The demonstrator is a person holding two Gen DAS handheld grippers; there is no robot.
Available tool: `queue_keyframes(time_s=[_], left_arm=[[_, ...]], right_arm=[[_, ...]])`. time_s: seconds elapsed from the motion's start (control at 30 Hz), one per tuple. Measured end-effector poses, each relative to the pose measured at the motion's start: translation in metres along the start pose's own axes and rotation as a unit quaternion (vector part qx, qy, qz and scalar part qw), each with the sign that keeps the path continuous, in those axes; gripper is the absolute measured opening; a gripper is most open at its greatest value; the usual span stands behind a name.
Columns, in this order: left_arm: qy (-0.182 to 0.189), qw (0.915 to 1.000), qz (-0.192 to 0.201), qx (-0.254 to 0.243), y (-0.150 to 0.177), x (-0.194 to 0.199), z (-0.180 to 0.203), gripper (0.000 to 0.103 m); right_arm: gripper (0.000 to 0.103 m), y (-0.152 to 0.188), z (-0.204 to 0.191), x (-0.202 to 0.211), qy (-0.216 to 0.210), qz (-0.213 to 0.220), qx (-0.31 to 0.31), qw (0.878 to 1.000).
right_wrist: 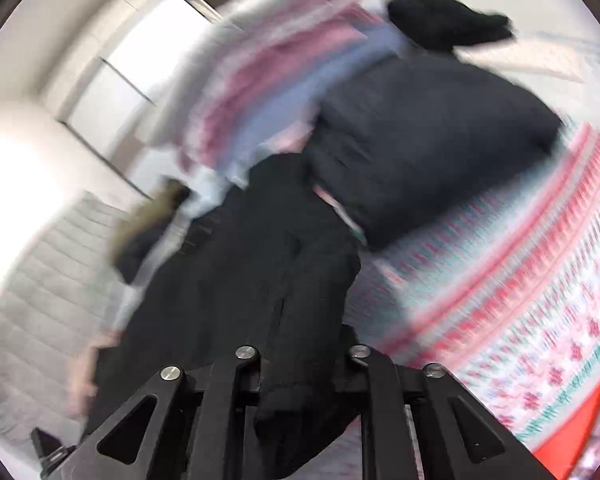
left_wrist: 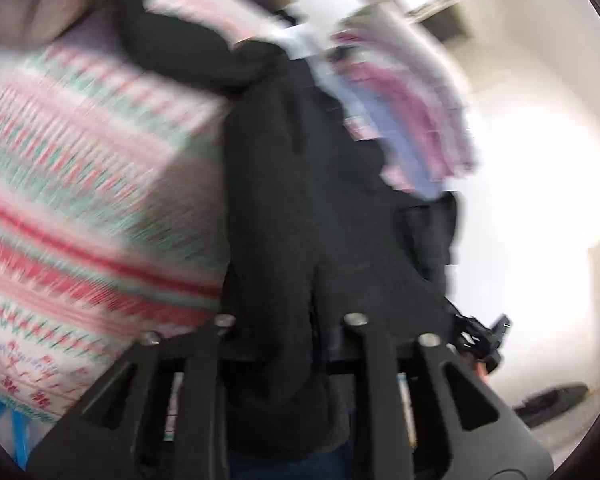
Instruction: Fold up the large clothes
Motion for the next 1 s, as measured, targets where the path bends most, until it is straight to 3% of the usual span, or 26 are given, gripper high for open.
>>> queue_keyframes(time_s=[0.03, 0.13, 0.2, 0.27, 0.37, 0.43, 0.47, 0.5, 0.53, 0.57, 0.6, 0.67, 0.83, 1.0], left_arm=[[-0.012, 0.9997, -0.009, 0.018, 0.015, -0.007, -0.01, 0.034], [-0.002, 0.9995, -0.012, 0.029, 0.033, -0.019, -0.026, 0.037], [0.006, 0.9997, 0.009, 0.021, 0.033, -0.013, -0.024, 0.054], [0.025, 0.9987, 0.034, 0.028, 0.032, -0.003, -0.023, 0.062], [0.025, 0.9986, 0.045, 0.012, 0.036, -0.006, -0.021, 0.065], [-0.021, 0.9985, 0.043, -0.025, 0.039, -0.017, -0.017, 0.064], [-0.039, 0.9978, 0.039, -0.037, 0.037, -0.024, -0.017, 0.06], [-0.064, 0.9959, 0.039, -0.05, 0.037, -0.026, -0.017, 0.041], [-0.074, 0.9951, 0.037, -0.054, 0.032, -0.027, -0.014, 0.03], [-0.066, 0.996, 0.034, -0.048, 0.03, -0.027, -0.011, 0.015], [-0.052, 0.9976, 0.034, -0.031, 0.027, -0.023, -0.01, 0.011], [-0.041, 0.9985, 0.036, -0.01, 0.021, -0.01, -0.007, 0.009], [0.011, 0.9974, 0.071, 0.01, 0.001, 0.052, 0.029, 0.008], [0.038, 0.9955, 0.083, 0.026, 0.007, 0.093, 0.051, 0.008]], right_arm=[[0.02, 0.007, 0.012, -0.014, 0.01, -0.022, -0.009, 1.0], [0.026, 0.034, 0.052, -0.045, 0.005, -0.085, -0.064, 0.994], [0.032, 0.042, 0.071, -0.045, -0.021, -0.062, -0.092, 0.994], [0.033, 0.042, 0.077, -0.041, -0.065, -0.042, -0.112, 0.991], [0.04, 0.039, 0.074, -0.041, -0.067, -0.024, -0.102, 0.992], [0.044, 0.042, 0.069, -0.039, -0.061, -0.011, -0.083, 0.995], [0.045, 0.042, 0.067, -0.038, -0.055, -0.002, -0.071, 0.996], [0.046, 0.042, 0.063, -0.041, -0.046, 0.005, -0.058, 0.997], [0.046, 0.045, 0.061, -0.042, -0.036, 0.01, -0.042, 0.998], [0.035, 0.046, 0.057, -0.043, -0.024, 0.01, -0.025, 0.999], [0.022, 0.045, 0.052, -0.049, -0.021, 0.008, -0.018, 1.0], [0.014, 0.041, 0.046, -0.046, -0.034, 0.007, -0.025, 0.999], [0.01, 0.01, 0.002, -0.004, -0.067, 0.028, -0.009, 0.997], [0.01, -0.006, -0.039, 0.041, -0.087, 0.065, 0.018, 0.994]])
Point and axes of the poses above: each gripper's, at about its wrist camera, not at the fingertips, and x roughly against the way its jaws point, z to its right, y to its underside, the point moved 7 cm from there along -x, roughly the way its jaws point, and after that the axes turned 5 degrees about -x, right-handed, at the moved point
